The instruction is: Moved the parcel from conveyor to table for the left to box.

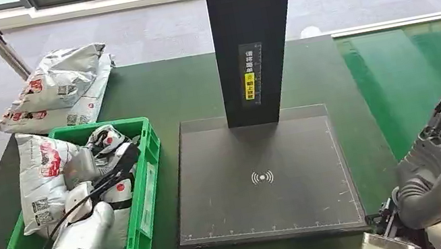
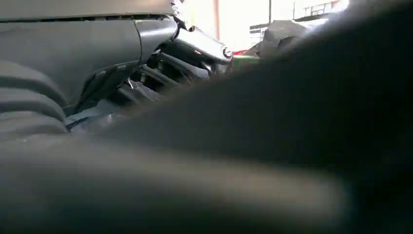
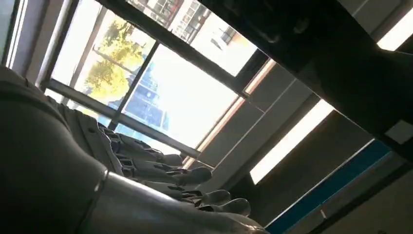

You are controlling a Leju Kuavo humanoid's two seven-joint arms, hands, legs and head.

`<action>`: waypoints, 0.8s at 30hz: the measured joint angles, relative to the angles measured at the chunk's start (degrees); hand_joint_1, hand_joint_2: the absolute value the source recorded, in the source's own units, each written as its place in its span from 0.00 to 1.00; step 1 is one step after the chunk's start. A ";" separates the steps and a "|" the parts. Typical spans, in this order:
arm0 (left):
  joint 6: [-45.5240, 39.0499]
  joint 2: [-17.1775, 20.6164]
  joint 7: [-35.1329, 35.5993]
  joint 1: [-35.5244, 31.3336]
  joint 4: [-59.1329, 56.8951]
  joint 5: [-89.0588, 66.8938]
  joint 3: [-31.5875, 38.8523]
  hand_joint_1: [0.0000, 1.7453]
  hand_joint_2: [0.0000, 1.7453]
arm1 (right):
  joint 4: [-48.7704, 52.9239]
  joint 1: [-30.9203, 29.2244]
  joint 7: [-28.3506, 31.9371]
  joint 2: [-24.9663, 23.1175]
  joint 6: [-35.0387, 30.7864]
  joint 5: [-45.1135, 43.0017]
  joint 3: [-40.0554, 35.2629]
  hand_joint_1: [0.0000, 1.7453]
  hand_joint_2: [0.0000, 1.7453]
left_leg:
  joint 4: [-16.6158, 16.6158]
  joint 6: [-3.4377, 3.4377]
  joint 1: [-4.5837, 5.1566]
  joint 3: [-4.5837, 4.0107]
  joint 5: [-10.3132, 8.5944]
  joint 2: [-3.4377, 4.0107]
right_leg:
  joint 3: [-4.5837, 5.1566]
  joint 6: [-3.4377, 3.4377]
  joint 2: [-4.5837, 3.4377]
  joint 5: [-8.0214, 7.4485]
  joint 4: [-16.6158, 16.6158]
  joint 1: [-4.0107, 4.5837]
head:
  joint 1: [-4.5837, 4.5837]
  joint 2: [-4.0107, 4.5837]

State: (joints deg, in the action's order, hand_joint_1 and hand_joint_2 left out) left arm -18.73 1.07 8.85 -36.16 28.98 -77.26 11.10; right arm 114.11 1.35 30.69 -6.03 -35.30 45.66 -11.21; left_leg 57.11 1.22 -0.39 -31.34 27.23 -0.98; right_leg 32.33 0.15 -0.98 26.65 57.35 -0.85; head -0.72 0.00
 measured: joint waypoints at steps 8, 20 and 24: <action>7.39 0.22 1.79 -0.15 -1.38 -3.95 0.63 0.00 0.00 | -1.16 -0.56 -1.00 -0.17 1.05 2.01 -0.96 0.00 0.00 | -0.14 0.06 0.02 0.09 0.05 -0.01 | -0.30 -0.12 0.01 0.13 0.00 -0.03 | 0.02 0.00; -1.15 -4.33 -2.61 7.85 14.63 -3.82 0.48 0.00 0.00 | 1.51 2.96 -1.66 -0.28 -0.94 4.17 -1.16 0.00 0.00 | -0.01 0.03 0.02 -0.08 -0.01 -0.12 | 0.08 -0.14 0.09 0.09 -0.03 -0.02 | 0.00 0.00; -10.67 -7.24 -10.67 13.84 28.19 10.81 -1.71 0.00 0.00 | 2.23 4.16 -1.16 -0.46 -3.15 4.68 -1.16 0.00 0.00 | 0.01 -0.03 0.02 -0.19 0.08 -0.11 | 0.14 -0.10 0.08 0.12 -0.07 -0.06 | 0.02 0.00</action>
State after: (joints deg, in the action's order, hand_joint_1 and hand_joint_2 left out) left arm -29.40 -6.17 -1.82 -22.32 57.17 -66.45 9.40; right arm 116.34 5.50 29.53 -6.49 -38.45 50.34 -12.37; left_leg 57.12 1.19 -0.37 -31.52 27.30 -1.09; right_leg 32.47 0.05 -0.90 26.77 57.28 -0.91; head -0.70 0.00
